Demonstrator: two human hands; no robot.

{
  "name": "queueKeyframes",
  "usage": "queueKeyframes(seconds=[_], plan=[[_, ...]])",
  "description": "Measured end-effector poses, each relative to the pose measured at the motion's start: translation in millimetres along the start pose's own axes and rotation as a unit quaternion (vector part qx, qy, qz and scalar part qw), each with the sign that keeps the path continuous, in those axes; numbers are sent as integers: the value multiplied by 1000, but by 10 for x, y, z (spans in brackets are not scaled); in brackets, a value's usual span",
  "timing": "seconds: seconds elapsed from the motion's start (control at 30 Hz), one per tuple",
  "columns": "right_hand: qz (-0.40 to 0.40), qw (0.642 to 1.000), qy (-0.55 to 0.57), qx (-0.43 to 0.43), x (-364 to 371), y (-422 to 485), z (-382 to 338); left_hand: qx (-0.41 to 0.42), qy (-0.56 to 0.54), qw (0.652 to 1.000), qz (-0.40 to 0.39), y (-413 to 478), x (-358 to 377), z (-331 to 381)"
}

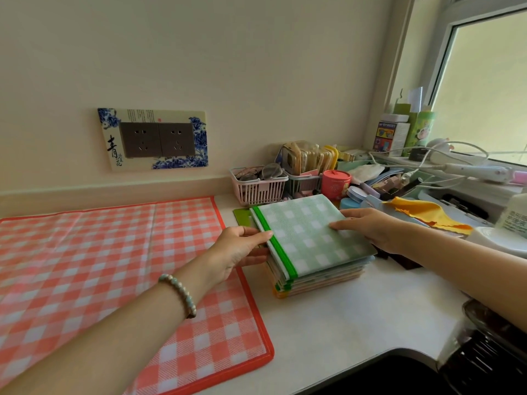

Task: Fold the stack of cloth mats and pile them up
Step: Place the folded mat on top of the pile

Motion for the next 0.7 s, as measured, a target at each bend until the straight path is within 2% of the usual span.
queueKeyframes(seconds=[0.4,0.57,0.7], plan=[[2,996,-90,-23,29,7,14,15,62,997,45,-44,-63,-30],[70,969,-190,-140,80,-156,-230,26,95,994,50,-115,-177,5],[71,936,-262,-226,278,-283,-557,47,145,987,52,-193,-346,90]])
Point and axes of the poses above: each hand's wrist, its own y-axis towards the middle knuckle, its own x-axis out of the palm, z = x × y, the point moved 2 cm from there along y, towards the middle knuckle, and after that the axes turned 13 degrees about -z, right-handed, at the moved point
